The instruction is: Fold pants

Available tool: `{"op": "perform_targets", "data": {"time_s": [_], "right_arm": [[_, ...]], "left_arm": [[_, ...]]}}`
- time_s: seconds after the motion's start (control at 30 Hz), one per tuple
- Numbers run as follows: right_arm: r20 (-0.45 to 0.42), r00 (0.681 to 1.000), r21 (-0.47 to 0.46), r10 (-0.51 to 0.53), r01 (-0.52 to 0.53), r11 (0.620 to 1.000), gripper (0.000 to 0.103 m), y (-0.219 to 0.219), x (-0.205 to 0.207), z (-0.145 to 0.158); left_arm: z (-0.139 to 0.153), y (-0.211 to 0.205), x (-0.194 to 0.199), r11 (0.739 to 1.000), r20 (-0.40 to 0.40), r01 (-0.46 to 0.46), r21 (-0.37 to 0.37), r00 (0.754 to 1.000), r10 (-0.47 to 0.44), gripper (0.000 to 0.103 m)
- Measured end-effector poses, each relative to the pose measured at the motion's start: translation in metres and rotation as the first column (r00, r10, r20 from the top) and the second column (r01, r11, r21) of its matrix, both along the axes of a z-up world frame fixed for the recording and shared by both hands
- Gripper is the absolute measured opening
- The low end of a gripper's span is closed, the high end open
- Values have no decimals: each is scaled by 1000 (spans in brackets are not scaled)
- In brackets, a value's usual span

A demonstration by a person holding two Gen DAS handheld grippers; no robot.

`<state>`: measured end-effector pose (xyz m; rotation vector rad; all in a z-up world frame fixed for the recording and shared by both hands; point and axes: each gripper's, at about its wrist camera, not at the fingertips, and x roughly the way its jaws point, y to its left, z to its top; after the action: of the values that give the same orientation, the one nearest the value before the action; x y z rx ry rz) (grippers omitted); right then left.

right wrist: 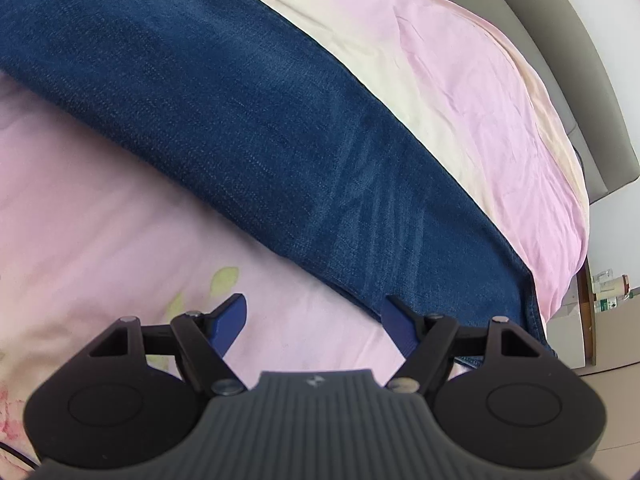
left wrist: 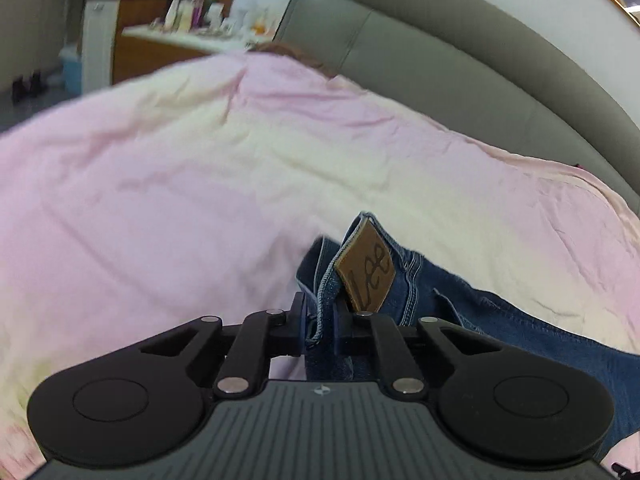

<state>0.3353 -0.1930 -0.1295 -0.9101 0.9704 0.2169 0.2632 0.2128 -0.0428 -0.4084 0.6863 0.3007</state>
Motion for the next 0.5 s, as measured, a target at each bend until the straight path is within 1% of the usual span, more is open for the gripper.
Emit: {"op": "perform_targets", "data": {"time_s": [0.03, 0.07, 0.1, 0.13, 0.17, 0.23, 0.27, 0.3, 0.37, 0.4, 0.43, 0.47, 0.5], "right_arm": [[3, 1000, -3, 10, -10, 1000, 70, 1, -2, 1], [5, 1000, -2, 16, -16, 1000, 70, 2, -3, 1], [8, 1000, 3, 20, -20, 1000, 70, 2, -4, 2], [7, 1000, 7, 20, -20, 1000, 70, 3, -4, 2], [4, 1000, 12, 18, -18, 1000, 70, 3, -4, 2], [-3, 1000, 23, 15, -15, 1000, 70, 2, -3, 2], [-6, 1000, 25, 15, -15, 1000, 70, 1, -3, 2], [-9, 1000, 24, 18, -17, 1000, 70, -1, -4, 2], [-8, 1000, 17, 21, -20, 1000, 70, -7, -4, 3], [-10, 1000, 18, 9, -9, 1000, 70, -13, -2, 3], [-14, 1000, 24, -10, 10, 1000, 70, -20, 0, 4], [-17, 999, 35, -38, 39, 999, 70, -28, 2, 6], [-21, 997, 54, -80, 81, 995, 70, -41, 7, 8]], "left_arm": [[10, 3, 7, 999, -14, 17, 35, 1000, -16, 13], [13, 5, 14, 997, -36, 23, 73, 999, -21, 13], [10, 7, 23, 992, -77, 35, 123, 997, -26, 13], [2, 8, 37, 985, -127, 48, 165, 992, -27, 12], [-11, 10, 48, 981, -172, 55, 185, 985, -23, 8], [-39, 19, 55, 983, -224, 54, 173, 975, -14, 7], [-51, 18, 56, 978, -237, 79, 191, 971, -32, 7], [-62, 16, 57, 973, -242, 95, 213, 969, -41, 7], [-76, 12, 57, 970, -253, 111, 215, 966, -54, 7], [-80, 12, 57, 973, -259, 112, 204, 964, -57, 9], [-81, 11, 56, 973, -267, 116, 198, 962, -60, 15], [-80, 11, 53, 971, -270, 117, 208, 961, -58, 26], [-77, 11, 50, 968, -271, 115, 225, 961, -51, 31]]}}
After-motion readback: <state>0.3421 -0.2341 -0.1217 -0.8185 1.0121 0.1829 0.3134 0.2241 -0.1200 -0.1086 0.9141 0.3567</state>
